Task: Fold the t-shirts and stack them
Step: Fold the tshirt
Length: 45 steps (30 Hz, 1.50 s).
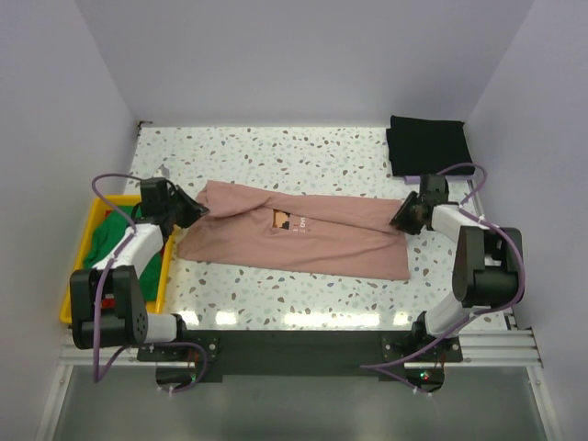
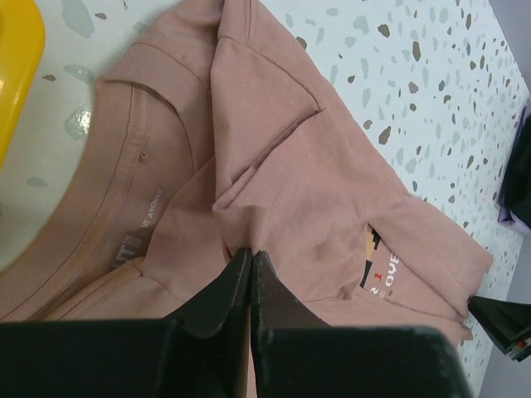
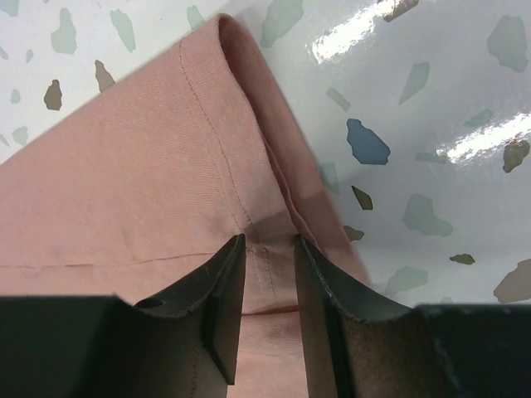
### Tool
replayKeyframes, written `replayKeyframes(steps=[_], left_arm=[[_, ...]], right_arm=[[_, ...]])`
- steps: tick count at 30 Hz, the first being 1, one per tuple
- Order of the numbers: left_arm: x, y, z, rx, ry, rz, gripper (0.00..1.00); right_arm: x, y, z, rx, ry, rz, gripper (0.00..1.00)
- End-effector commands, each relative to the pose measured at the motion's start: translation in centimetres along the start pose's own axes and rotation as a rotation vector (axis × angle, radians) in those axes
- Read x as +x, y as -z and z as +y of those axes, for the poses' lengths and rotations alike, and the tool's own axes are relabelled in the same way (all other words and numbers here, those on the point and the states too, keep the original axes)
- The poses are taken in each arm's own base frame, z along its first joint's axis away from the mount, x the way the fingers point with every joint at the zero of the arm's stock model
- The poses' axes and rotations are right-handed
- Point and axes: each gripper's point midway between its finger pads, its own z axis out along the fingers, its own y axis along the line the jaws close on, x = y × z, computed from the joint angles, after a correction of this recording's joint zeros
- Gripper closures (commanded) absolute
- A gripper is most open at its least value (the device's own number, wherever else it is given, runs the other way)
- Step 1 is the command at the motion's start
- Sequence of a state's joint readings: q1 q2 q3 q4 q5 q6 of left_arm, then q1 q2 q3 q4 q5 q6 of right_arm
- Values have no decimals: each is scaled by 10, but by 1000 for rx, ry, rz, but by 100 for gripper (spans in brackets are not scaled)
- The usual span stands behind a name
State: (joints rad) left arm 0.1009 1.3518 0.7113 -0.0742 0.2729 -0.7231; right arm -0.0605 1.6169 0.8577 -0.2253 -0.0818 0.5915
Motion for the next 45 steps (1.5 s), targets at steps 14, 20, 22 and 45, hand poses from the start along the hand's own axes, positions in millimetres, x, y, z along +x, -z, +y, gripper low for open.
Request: replayKeyframes(steps=[14, 20, 22, 45], left_arm=[[-8, 4, -13, 47, -13, -7, 100], [-14, 6, -17, 52, -17, -13, 100], [-18, 7, -21, 55, -24, -23, 100], [-88, 19, -54, 73, -29, -161, 100]], right_arm=[[-20, 4, 15, -21, 7, -38, 93], [-26, 14, 19, -28, 14, -52, 98], [-31, 19, 20, -24, 17, -66, 99], [-72, 59, 8, 30, 7, -166, 100]])
